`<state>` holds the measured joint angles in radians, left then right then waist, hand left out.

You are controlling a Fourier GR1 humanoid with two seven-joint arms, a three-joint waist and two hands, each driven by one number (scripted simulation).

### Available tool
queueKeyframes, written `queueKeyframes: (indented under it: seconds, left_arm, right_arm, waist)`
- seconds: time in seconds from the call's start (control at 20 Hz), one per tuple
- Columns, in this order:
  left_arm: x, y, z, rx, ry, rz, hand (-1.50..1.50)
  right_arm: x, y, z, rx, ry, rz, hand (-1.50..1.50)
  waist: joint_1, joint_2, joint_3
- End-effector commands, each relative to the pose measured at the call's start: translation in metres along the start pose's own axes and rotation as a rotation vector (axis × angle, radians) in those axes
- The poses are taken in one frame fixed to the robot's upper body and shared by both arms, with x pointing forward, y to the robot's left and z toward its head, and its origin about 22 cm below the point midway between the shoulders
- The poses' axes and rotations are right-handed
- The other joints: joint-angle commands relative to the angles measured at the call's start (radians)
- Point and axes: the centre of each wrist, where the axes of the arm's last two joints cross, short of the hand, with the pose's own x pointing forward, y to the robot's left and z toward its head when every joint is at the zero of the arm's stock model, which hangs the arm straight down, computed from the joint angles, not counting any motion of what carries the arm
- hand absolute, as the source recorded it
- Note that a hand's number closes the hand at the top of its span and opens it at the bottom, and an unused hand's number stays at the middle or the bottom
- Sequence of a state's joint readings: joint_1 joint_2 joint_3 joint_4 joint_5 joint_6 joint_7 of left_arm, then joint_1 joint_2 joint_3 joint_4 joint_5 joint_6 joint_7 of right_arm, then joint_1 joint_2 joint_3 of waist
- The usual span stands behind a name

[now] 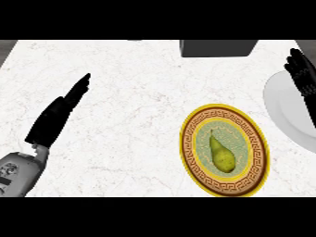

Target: Pick the pear from the plate and place it in the plate

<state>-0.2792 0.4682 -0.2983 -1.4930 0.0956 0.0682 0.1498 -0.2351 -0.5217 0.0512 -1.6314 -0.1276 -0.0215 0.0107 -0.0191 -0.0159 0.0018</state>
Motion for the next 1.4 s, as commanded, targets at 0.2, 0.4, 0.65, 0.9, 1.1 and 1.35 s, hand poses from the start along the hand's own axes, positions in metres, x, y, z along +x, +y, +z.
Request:
queueKeyframes:
  seconds: [0.2,0.4,0.65,0.9,1.1,1.35]
  left_arm:
    - [-0.028,0.0,0.009,0.163,-0.016,0.131,0.0]
    - [-0.06,-0.001,0.031,0.179,0.064,0.221,0.0]
    - [-0.082,0.021,0.051,0.212,0.041,0.24,0.0]
    - [-0.084,0.009,0.042,0.226,0.051,0.259,0.0]
    - [-0.091,0.005,0.046,0.231,0.056,0.265,0.0]
    - [-0.105,0.019,0.059,0.245,0.051,0.253,0.0]
  right_arm:
    - [-0.033,0.119,0.002,0.159,0.463,-0.293,1.5]
    - [-0.034,0.129,0.005,-0.094,0.392,0.093,-1.5]
    - [-0.027,0.224,0.03,-0.088,0.32,0.05,-1.5]
    - [-0.008,0.209,0.051,-0.12,0.315,0.191,-1.5]
    - [0.014,0.199,0.059,-0.14,0.364,0.303,-1.5]
    - [0.037,0.154,0.037,-0.006,0.51,0.527,-1.5]
  waist:
    - [0.085,0.034,-0.007]
    - [0.072,0.02,-0.009]
    - [0.033,0.016,-0.003]
    - [0.014,0.013,-0.002]
    - [0.011,0.012,-0.003]
    - [0.011,0.01,-0.005]
